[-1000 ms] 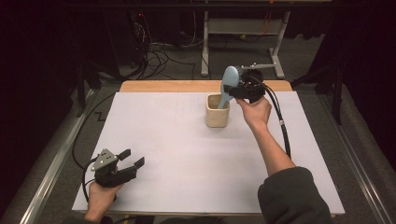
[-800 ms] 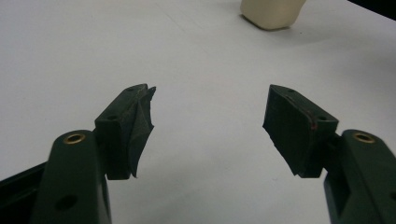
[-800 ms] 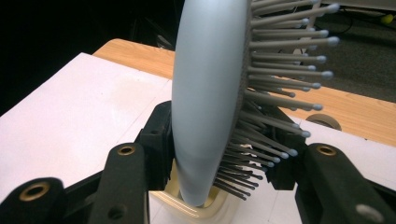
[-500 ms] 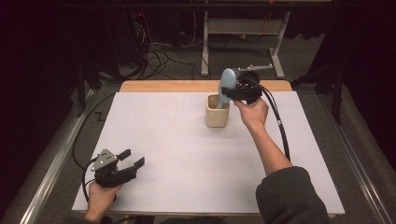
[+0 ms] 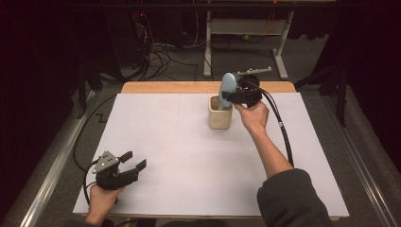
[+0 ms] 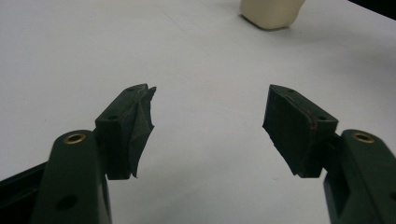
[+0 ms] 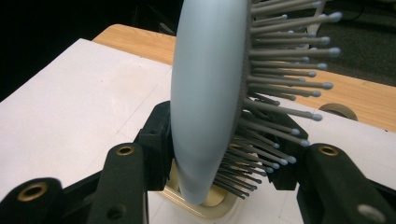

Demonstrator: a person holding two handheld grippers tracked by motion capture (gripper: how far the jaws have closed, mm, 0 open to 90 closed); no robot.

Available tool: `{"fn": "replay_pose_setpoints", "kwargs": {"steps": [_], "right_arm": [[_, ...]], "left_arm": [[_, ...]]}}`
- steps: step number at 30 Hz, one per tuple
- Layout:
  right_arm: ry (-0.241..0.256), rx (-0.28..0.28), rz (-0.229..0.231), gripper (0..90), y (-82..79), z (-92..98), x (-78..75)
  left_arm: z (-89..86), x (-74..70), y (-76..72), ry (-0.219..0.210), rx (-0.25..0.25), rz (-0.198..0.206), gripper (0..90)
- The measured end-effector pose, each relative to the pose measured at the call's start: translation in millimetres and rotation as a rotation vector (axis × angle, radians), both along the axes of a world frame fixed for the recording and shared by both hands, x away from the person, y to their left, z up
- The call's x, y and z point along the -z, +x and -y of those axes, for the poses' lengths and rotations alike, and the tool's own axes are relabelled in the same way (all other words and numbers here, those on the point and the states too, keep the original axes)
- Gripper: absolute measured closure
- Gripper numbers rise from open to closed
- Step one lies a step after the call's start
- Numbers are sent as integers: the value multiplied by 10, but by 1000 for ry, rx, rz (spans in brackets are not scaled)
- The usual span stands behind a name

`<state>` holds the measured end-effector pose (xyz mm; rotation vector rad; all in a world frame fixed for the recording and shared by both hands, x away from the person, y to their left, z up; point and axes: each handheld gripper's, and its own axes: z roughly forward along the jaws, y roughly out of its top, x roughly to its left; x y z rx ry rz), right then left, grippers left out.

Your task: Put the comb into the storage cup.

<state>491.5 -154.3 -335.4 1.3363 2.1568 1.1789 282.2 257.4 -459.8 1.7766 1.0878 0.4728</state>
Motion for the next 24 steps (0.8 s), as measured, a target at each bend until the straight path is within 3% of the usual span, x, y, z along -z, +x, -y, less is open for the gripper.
{"fn": "replay_pose_setpoints", "kwargs": {"steps": [24], "right_arm": [[-14, -9, 1, 480, 2, 37, -2]], "left_arm": [[1, 0, 1, -3, 2, -3, 336]]}}
